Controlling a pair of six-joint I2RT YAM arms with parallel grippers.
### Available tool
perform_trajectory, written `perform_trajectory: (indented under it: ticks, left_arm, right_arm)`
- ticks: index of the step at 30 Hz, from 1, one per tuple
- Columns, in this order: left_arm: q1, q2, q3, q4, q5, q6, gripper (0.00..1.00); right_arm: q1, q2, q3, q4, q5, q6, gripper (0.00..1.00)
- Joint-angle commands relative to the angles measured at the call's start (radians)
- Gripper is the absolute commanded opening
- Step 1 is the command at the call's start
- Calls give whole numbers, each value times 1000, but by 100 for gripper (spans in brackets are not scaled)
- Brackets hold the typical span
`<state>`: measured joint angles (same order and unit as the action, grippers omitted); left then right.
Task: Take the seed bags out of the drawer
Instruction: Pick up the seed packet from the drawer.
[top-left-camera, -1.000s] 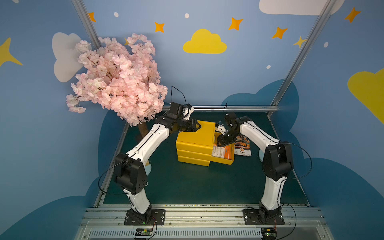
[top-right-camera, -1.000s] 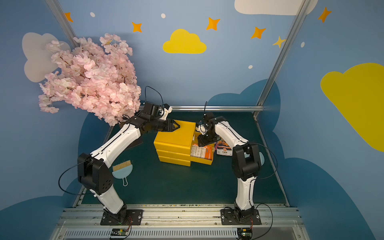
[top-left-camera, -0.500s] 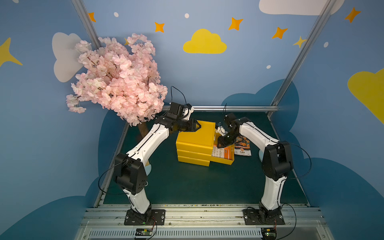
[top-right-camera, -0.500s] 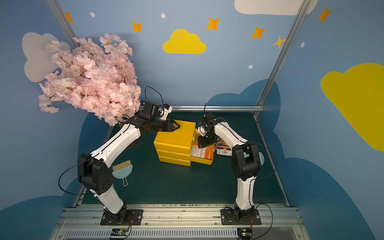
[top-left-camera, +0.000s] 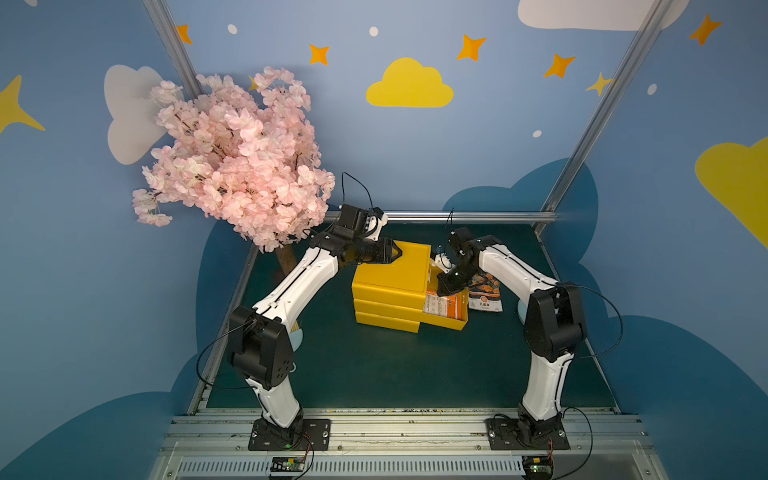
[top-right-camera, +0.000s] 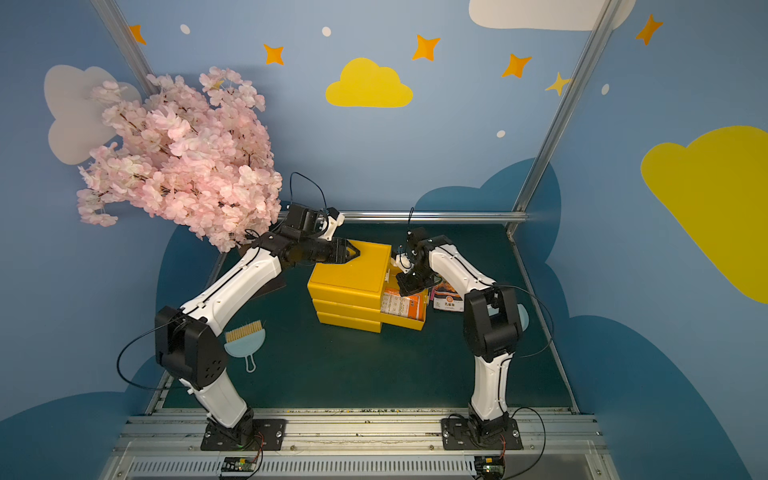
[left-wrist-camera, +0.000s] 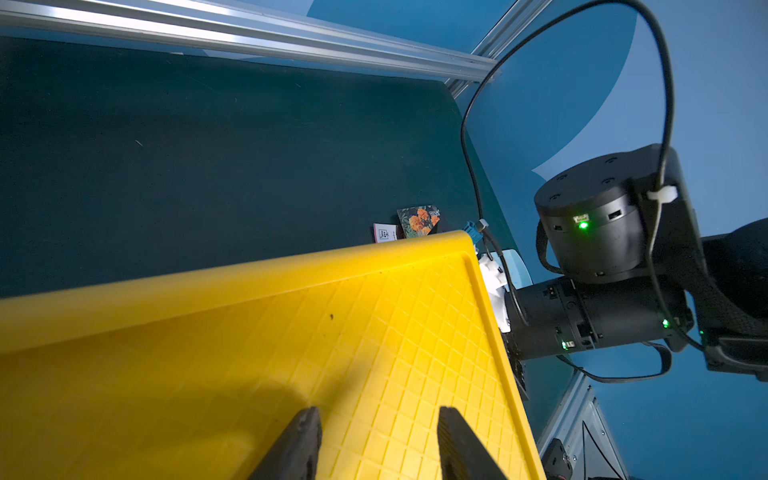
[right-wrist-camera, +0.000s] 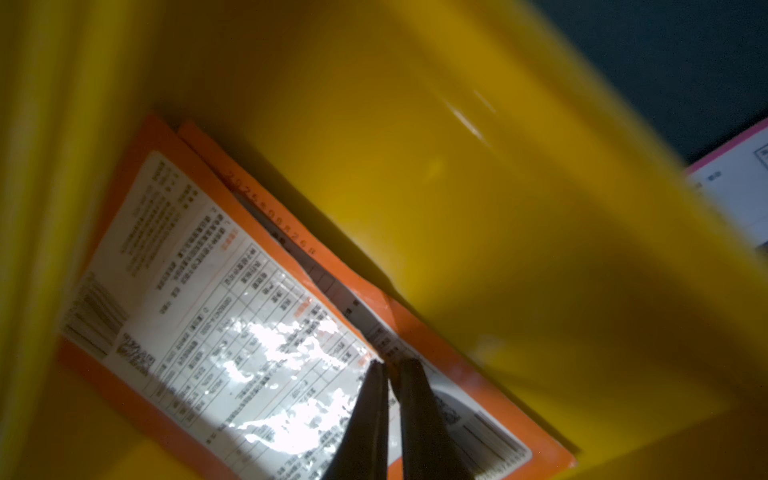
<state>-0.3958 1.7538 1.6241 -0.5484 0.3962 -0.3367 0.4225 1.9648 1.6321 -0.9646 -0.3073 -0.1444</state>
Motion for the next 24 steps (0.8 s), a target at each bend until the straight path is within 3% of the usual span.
perform_trajectory:
  ticks: [1, 6, 9, 13, 24]
  left_arm:
    - [-5, 90, -73, -240, -68, -6, 52]
    - [-5, 93, -73, -240, -68, -6, 52]
    - [-5, 94, -71, -239, -66, -6, 52]
    - [-5, 94, -71, -240, -68, -7, 52]
    - [-5, 90, -67, -245, -74, -5, 52]
  right_arm:
    - [13, -20, -15, -31, -46, -3, 19]
    - [13, -8, -17, -26, -38, 2, 28]
    - [14, -3, -17, -24, -38, 2, 20]
    - [14, 1, -17, -20, -28, 9, 0]
    - [7, -89, 15, -24, 9, 59, 0]
